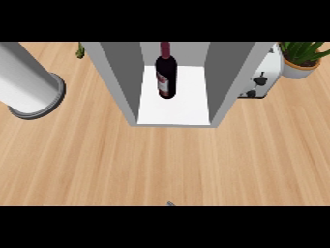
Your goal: Pick up the wine, place it into the cabinet and close the cabinet
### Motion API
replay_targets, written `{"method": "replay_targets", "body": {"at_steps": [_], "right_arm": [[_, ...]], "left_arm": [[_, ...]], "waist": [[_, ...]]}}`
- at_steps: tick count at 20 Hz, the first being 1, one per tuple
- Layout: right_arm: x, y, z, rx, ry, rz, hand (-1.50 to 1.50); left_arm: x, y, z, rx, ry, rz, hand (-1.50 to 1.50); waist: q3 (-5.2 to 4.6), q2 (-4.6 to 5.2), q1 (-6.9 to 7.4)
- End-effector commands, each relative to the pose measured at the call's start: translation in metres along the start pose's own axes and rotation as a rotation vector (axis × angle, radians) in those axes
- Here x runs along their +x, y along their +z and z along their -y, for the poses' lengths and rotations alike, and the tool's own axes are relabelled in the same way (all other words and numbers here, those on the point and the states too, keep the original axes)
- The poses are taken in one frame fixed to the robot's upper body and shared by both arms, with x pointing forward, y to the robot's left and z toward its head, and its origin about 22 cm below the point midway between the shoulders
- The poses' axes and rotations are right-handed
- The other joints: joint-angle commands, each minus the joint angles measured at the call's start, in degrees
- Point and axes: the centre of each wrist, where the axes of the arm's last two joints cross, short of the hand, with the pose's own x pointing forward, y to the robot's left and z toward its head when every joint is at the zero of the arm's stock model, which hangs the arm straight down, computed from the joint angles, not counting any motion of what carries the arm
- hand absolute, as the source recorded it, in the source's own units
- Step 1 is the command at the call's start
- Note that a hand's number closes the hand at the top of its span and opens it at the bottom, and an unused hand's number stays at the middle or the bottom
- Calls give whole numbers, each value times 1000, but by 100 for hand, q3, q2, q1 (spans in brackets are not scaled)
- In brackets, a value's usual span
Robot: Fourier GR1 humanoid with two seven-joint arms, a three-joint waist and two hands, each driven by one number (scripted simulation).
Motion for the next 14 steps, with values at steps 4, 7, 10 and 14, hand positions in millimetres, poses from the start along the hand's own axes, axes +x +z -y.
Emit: {"method": "replay_targets", "body": {"at_steps": [4, 7, 10, 14], "right_arm": [[15, -48, -25, 71, -83, 52, 150], [31, -65, -13, 80, -91, 76, 150], [22, -101, -20, 56, -73, 72, 150], [47, -137, -13, 25, -44, 81, 150]], "left_arm": [[-3, 0, 9, -30, 41, -13, -150], [11, -19, 16, -15, 37, 7, -150], [1, -11, 15, 0, 30, 3, -150], [-11, -7, 13, 18, 31, 6, -150]], "waist": [[-6, 37, 139], [3, 52, 130], [6, 54, 200], [10, 32, 85]]}}
